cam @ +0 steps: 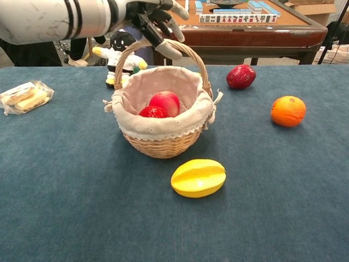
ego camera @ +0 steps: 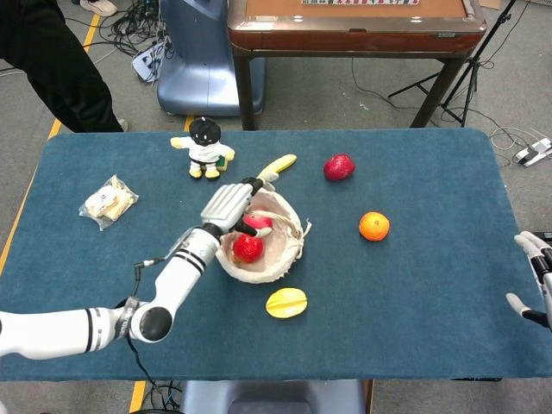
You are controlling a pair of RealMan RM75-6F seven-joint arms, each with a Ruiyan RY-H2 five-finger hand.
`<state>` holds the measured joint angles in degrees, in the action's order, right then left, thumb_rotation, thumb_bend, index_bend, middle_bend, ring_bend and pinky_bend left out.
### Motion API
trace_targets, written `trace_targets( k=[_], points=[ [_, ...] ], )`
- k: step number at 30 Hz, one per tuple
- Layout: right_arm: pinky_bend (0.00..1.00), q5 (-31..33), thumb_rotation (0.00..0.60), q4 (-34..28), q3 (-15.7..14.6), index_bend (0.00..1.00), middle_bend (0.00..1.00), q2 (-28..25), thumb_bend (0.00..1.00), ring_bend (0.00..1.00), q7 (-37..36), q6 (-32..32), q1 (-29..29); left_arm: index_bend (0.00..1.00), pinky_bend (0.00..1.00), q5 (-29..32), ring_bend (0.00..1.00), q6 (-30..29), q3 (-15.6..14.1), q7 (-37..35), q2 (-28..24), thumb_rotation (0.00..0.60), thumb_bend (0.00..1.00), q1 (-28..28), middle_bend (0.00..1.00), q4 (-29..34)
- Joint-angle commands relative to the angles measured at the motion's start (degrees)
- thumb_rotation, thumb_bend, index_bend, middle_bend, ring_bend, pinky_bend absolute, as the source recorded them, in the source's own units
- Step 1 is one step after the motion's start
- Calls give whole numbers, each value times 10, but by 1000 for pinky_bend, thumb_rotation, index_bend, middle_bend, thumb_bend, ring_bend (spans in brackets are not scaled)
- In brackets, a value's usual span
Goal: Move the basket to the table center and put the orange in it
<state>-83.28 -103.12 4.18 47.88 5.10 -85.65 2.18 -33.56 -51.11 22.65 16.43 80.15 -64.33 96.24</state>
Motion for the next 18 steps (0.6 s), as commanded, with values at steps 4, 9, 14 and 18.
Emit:
trace_targets(
  k=[4, 9, 14, 18],
  points=[
    [321, -3, 600, -1, -1, 157, 168, -5, 163, 183, -1, 12, 6, 144, 344, -98, 169, -28, -21, -52, -56, 600, 205, 67, 235, 45],
    [321, -8, 600, -4, -5, 157, 168, -11, 167, 183, -2, 36, 18, 165, 338, -160, 169, -67, -48, -70, -100, 600, 205, 122, 235, 62],
    [321, -17, 600, -2, -8, 157, 168, -11, 169, 183, -10, 61, 33, 184, 333, -196, 169, -109, -73, -90, -135, 600, 205, 178, 235, 73],
    [321, -21, 600, 0, -7, 157, 168, -9, 169, 183, -9, 72, 43, 191, 333, -218, 169, -134, -93, -98, -160, 600, 205, 218, 235, 78]
  ],
)
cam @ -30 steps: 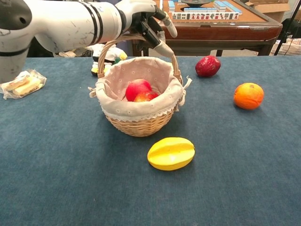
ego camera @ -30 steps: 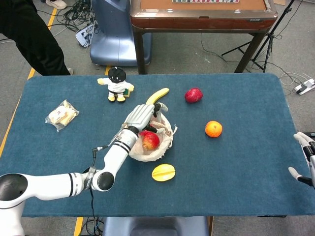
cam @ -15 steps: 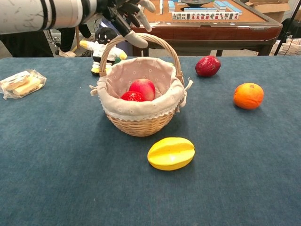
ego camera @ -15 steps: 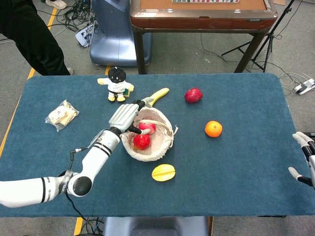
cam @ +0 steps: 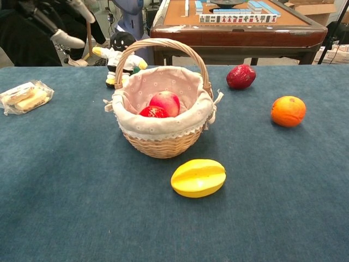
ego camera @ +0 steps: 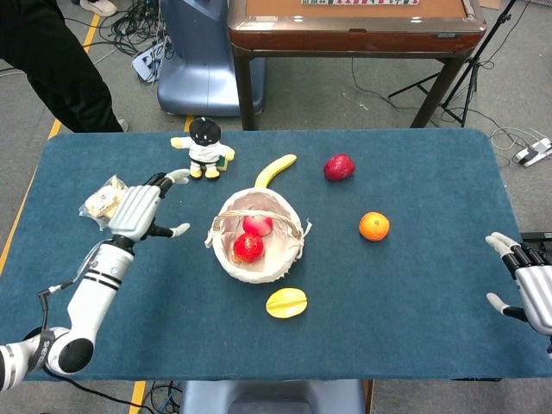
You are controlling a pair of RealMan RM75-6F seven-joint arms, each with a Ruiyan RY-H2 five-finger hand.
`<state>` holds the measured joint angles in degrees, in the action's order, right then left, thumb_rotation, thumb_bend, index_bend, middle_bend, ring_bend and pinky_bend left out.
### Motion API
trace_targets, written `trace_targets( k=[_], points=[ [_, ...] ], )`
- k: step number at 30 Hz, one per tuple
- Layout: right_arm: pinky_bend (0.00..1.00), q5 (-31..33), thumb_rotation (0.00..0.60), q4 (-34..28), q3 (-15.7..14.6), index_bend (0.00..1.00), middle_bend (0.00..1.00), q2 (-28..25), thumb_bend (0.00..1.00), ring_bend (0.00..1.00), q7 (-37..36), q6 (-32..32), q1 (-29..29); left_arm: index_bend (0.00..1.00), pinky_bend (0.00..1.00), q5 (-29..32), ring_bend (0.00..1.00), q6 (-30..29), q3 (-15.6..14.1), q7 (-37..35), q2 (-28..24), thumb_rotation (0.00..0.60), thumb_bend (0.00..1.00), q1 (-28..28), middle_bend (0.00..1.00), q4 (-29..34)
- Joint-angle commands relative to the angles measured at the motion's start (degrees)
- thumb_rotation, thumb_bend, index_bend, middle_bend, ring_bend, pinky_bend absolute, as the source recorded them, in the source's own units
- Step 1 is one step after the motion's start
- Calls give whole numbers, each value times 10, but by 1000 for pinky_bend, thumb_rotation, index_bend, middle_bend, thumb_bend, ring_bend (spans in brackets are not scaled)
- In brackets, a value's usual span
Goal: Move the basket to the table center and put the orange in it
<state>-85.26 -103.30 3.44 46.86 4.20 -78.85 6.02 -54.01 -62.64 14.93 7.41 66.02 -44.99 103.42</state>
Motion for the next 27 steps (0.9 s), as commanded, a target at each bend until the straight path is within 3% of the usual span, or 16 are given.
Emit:
trace_targets(
  k=[1, 10, 17, 27],
  points=[
    [321, -2, 600, 2, 1, 157, 168, 2, 169, 183, 1, 7, 6, 191, 332, -17, 169, -25, -20, -8, -23, 600, 205, 32, 235, 6],
    [321, -6, 600, -2, 7, 157, 168, 2, 169, 183, -10, 46, 38, 191, 318, -71, 169, -100, -65, 4, -46, 600, 205, 114, 235, -9],
    [321, 19, 600, 16, 18, 157, 168, 19, 160, 183, -16, 127, 92, 191, 299, -133, 169, -149, -98, 9, -60, 600, 205, 170, 235, -8],
    [321, 88, 600, 57, 46, 133, 163, 77, 144, 179, 3, 244, 182, 194, 285, -185, 169, -188, -117, -17, -80, 600, 205, 229, 235, -3]
  ],
)
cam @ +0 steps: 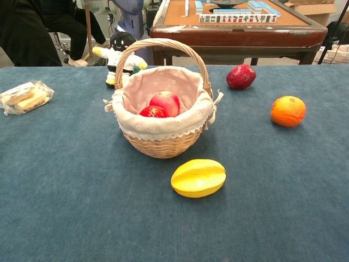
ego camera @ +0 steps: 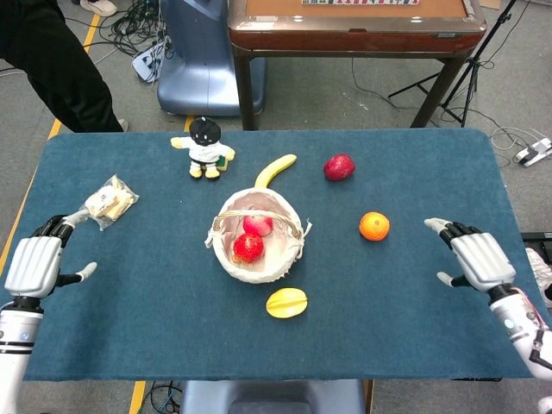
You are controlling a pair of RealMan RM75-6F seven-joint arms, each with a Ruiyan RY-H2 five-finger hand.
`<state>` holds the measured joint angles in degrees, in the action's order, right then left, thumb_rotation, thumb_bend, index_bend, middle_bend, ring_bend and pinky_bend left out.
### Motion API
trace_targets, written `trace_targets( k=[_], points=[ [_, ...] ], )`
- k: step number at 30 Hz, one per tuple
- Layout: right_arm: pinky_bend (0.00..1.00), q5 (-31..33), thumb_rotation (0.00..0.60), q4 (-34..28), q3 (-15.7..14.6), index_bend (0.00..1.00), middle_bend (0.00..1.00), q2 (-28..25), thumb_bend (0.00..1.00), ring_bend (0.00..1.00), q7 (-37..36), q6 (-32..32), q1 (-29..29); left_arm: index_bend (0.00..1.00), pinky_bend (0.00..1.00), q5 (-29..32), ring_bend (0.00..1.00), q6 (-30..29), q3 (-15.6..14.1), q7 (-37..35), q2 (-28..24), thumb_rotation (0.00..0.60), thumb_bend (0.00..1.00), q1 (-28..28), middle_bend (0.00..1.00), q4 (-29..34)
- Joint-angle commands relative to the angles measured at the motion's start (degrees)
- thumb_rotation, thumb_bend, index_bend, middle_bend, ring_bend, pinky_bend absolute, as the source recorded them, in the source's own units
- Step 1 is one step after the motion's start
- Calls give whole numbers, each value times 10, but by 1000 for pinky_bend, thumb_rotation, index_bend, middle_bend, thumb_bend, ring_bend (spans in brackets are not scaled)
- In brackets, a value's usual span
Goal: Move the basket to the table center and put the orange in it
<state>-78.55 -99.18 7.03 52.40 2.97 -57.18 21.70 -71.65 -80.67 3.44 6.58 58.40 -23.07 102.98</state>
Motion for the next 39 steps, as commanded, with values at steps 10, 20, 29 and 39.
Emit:
trace_targets(
  k=[10, 20, 29, 39],
  points=[
    [321, 105, 600, 68, 25, 133, 153, 90, 130, 162, 114, 96, 103, 196, 273, -35, 169, -33, 0, -28, -23, 600, 205, 48, 235, 2],
    [321, 193, 600, 150, 26, 132, 153, 165, 130, 162, 166, 142, 163, 196, 272, -40, 169, -34, 7, -31, -24, 600, 205, 68, 235, -1],
    [332, 244, 600, 236, 14, 133, 168, 231, 170, 164, 191, 175, 204, 196, 271, -38, 169, -29, 16, -33, -21, 600, 205, 79, 235, -7],
    [506, 221, 600, 290, 5, 299, 290, 277, 400, 277, 172, 180, 222, 196, 271, -35, 169, -17, 25, -19, -15, 600, 205, 81, 235, -6]
  ],
)
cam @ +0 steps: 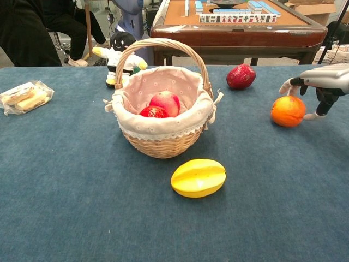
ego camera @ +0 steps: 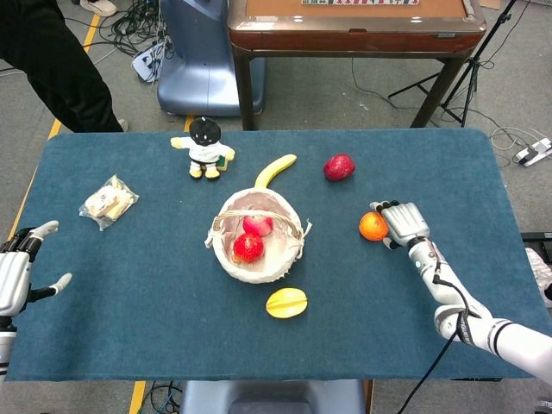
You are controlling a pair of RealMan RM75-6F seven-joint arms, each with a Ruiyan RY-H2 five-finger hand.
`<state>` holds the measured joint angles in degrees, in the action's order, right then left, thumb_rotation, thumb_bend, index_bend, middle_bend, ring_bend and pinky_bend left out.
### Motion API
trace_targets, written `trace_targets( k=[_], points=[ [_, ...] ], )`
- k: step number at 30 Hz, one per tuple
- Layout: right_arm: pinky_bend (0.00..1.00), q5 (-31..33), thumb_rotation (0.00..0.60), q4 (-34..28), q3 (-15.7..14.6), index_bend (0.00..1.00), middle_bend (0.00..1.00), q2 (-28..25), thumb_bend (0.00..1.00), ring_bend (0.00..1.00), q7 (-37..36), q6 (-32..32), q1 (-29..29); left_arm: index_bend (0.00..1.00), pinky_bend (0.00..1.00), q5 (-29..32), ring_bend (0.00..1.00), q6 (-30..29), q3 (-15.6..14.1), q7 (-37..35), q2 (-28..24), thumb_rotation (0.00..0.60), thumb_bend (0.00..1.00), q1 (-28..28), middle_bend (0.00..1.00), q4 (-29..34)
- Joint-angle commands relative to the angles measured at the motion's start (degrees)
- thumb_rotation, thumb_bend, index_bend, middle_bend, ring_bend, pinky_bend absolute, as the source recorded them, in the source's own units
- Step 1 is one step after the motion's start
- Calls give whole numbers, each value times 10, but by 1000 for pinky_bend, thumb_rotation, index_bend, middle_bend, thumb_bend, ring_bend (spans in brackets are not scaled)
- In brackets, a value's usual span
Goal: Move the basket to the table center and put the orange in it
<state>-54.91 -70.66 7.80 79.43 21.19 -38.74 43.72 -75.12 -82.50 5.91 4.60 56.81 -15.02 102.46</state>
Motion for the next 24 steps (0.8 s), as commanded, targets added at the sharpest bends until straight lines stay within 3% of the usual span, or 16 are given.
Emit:
trace_targets(
  k=[1, 6, 12, 17, 24],
  points=[
    [523, -22, 600, 2, -4, 324, 303, 6, 418, 290, -15, -7, 0, 196, 271, 0, 169, 3, 1, 1, 2, 600, 205, 0, 235, -1],
    [608, -82, 600, -56, -7, 396, 352, -28, 454, 350, -59, -37, -16, 196, 271, 2, 169, 9, 5, 1, 5, 600, 205, 1, 235, -5],
    [625, -173, 600, -186, -13, 405, 368, -118, 451, 370, -136, -90, -49, 196, 271, 1, 169, 11, 9, 2, 6, 600, 205, 4, 235, -4],
    [626, -219, 600, -275, -12, 405, 369, -182, 446, 371, -229, -85, -57, 196, 271, -4, 169, 13, 11, 2, 8, 600, 205, 4, 235, -2],
    [626, -306, 600, -323, -13, 406, 368, -194, 438, 371, -309, -111, -55, 196, 271, -9, 169, 12, 13, 2, 6, 600, 206, 8, 235, 2]
  ],
)
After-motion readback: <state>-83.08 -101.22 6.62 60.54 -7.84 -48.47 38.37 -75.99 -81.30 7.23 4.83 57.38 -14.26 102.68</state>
